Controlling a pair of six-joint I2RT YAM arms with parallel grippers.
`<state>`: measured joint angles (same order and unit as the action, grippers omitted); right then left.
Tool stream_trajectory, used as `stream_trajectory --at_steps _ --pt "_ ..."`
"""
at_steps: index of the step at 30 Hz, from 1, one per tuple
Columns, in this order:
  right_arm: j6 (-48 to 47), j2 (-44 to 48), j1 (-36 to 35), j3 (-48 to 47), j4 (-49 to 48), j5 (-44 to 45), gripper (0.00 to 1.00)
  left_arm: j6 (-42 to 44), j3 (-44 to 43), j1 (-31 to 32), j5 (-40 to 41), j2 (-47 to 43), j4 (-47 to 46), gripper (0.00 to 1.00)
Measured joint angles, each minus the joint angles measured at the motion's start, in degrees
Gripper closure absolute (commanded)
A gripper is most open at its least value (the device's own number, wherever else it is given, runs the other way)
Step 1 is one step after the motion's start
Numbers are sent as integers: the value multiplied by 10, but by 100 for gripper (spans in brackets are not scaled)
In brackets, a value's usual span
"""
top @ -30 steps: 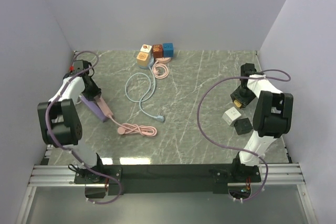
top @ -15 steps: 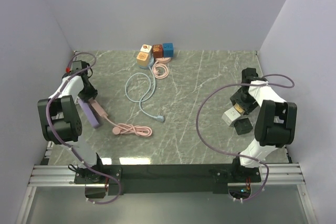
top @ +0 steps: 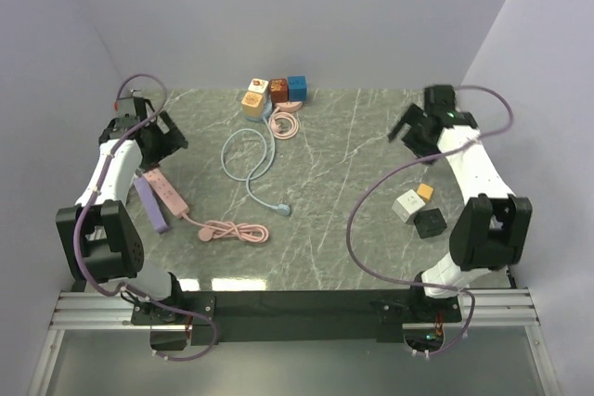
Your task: Pull the plug off the socket
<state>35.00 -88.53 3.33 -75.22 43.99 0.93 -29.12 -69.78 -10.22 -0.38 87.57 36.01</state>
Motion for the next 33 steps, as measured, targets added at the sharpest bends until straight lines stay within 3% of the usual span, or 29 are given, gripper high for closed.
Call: stream_trajectory --at_steps 8,14,20,23,24,27,33 --pt "-79 -194 -183 -266 6 -82 12 -3 -19 93 -95 -5 -28 1" --pt "-118 -380 -253 -496 11 -91 22 -19 -9 144 -119 -25 -36 1" --pt "-125 -438 -263 -500 -54 -97 34 -36 33 148 -125 -77 -42 1" --pt "-122 -447 -263 -476 -101 -107 45 -43 48 148 -125 -95 -44 1" --pt "-121 -455 -263 -477 -120 -111 54 -45 52 148 -125 -99 -45 1" --pt "-108 -498 -264 -522 -145 -118 63 -49 61 148 -125 -104 -49 1" --pt "-43 -568 -265 -578 -184 -138 73 -53 73 148 -125 -104 -50 1"
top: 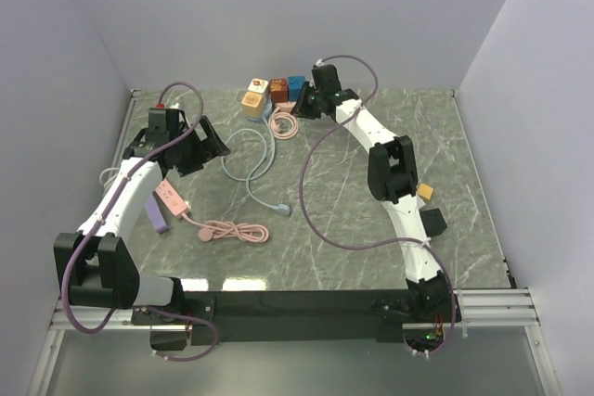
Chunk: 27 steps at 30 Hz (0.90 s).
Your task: Pull the plug off the socket
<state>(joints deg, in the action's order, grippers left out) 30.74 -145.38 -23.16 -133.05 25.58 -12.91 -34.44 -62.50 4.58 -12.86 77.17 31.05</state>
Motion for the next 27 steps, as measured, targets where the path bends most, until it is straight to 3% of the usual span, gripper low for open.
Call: stream_trajectory --at_steps 8,17,27 --pt "96 -55 -3 -36 -24 -43 99 -3 1 0 0 7 -3 2" --pt "124 -73 -7 -41 16 -47 100 -3 1 0 0 31 -3 4" --pt "87 -1 -9 99 19 -22 100 -5 5 0 -10 31 -9 6"
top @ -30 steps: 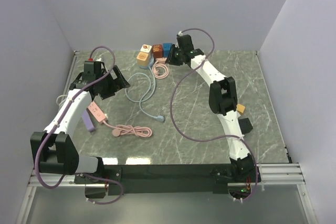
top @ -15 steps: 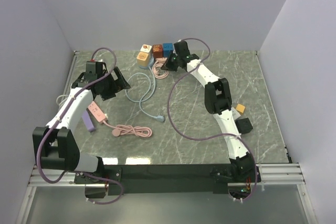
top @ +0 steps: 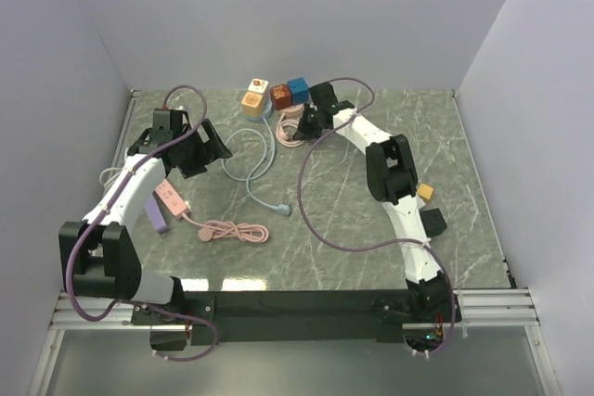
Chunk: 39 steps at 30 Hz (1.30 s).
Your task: Pull the plug off the socket
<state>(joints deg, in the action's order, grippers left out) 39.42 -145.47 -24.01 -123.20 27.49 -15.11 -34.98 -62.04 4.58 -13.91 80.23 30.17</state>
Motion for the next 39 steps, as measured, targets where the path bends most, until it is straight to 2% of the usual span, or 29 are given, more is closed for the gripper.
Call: stream_trajectory --at_steps 3,5,11,15,23,24,25,26,27,28,31,33,34,35,36,37,38,39 --pt "-17 9 0 4 25 5 100 -2 0 0 -4 -1 0 6" --pt "-28 38 0 53 21 6 100 -2 3 0 -7 -5 -2 6" --pt "-48 214 -8 336 -11 10 100 -4 24 0 -28 -26 -9 8" --pt "-50 331 -39 513 -36 7 100 -5 40 6 -39 -34 -17 8" --pt "-33 494 -118 717 -51 0 100 -8 60 33 -51 -48 -25 9" --pt "-30 514 -126 737 -41 8 96 -9 63 36 -53 -52 -26 9" --pt "-28 535 -130 752 -28 18 87 -10 68 40 -54 -57 -29 9" --pt "-23 557 -132 762 -8 27 67 -12 72 43 -55 -62 -32 9" --pt "-19 579 -133 766 13 41 58 -13 76 46 -57 -66 -34 9" --pt "-19 600 -132 764 28 55 44 -16 80 49 -58 -68 -36 9" --pt "-17 656 -132 725 56 102 39 -20 84 55 -59 -68 -41 9" --pt "-14 674 -132 683 62 136 47 -21 84 60 -61 -66 -48 11" --pt "-13 678 -131 662 61 155 69 -21 84 62 -63 -64 -52 13" --pt "-12 678 -129 641 63 172 85 -21 82 65 -66 -59 -55 16" --pt "-6 674 -126 623 66 186 100 -21 78 69 -70 -50 -56 24" --pt "0 667 -122 608 70 196 100 -21 72 74 -73 -38 -58 28" --pt "7 655 -117 595 75 205 100 -18 65 80 -76 -25 -60 41" --pt "12 640 -112 586 79 212 100 -17 59 85 -79 -13 -63 47"
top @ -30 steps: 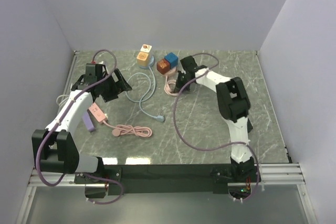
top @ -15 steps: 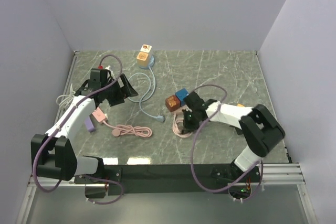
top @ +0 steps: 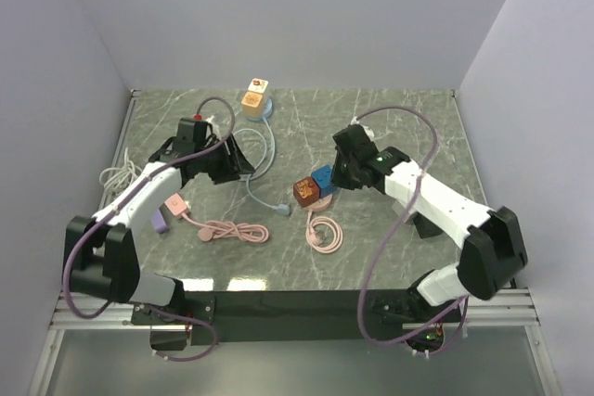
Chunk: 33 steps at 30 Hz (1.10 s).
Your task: Pull the plug off the socket
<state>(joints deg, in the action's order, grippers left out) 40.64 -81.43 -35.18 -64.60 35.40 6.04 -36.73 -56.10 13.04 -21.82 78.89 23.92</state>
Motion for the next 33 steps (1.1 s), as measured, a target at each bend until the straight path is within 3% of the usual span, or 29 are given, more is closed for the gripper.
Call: stream_trajectory --at_steps 2,3,6,7,14,21,32,33 --pt "7 -28 6 -3 5 5 100 8 -18 13 -9 31 -6 62" --pt "10 -43 8 -2 11 6 100 12 -31 20 -11 49 -7 76" --pt "21 -69 9 3 23 6 100 22 -79 38 -20 105 -12 97" --pt "25 -74 9 4 27 6 100 28 -101 44 -24 129 -16 99" --pt "34 -126 11 -22 32 9 100 52 -193 87 -46 242 -26 99" --pt "1 -244 26 -133 37 1 100 58 -194 116 -69 296 -25 99" --pt "-98 -365 83 -370 37 -76 100 20 -143 138 -83 290 -74 99" --pt "-102 -370 88 -381 39 -79 86 13 -134 143 -83 285 -78 99"
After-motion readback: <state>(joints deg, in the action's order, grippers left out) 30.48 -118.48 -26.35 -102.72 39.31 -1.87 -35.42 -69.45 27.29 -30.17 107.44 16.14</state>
